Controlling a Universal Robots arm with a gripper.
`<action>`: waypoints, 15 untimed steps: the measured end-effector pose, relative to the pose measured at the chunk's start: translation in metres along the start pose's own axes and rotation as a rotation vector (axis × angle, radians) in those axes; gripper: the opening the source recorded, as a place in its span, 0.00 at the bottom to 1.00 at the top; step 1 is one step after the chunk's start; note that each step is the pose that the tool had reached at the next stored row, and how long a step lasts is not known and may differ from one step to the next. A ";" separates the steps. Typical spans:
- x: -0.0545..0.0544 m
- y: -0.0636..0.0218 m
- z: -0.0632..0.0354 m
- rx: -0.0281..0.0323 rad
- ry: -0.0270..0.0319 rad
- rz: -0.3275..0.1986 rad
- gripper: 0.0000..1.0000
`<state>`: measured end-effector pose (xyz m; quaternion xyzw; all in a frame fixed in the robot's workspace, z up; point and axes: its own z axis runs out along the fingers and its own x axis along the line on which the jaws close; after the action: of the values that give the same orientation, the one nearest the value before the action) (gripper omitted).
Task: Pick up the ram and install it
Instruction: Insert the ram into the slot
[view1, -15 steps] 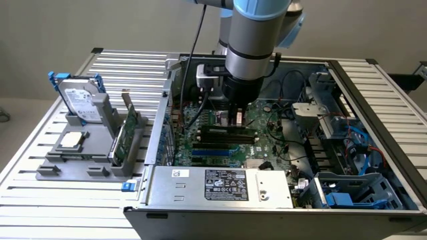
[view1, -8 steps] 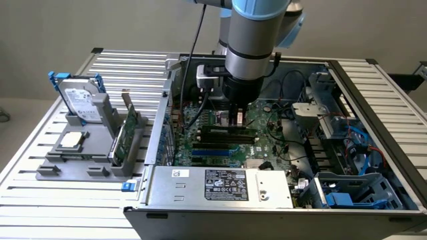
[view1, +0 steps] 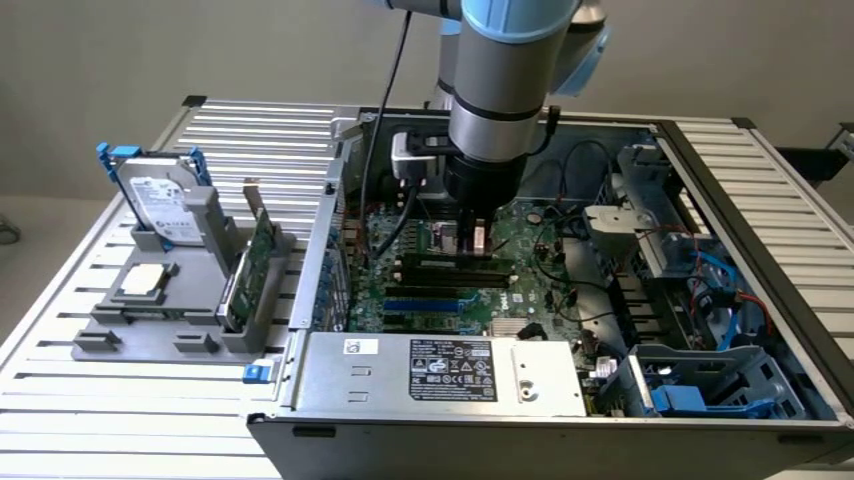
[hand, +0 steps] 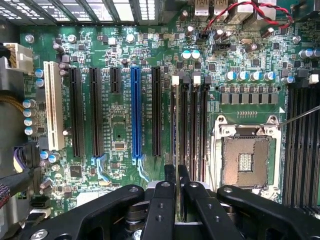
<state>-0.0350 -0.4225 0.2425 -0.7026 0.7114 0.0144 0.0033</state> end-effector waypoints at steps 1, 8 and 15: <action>0.000 0.0001 0.0005 0.0009 0.0006 -0.002 0.14; 0.000 0.0011 0.0039 0.0080 0.0066 -0.017 0.14; 0.000 0.0017 0.0083 0.0165 0.0069 -0.024 0.14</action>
<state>-0.0368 -0.4226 0.2342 -0.7110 0.7031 0.0061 0.0068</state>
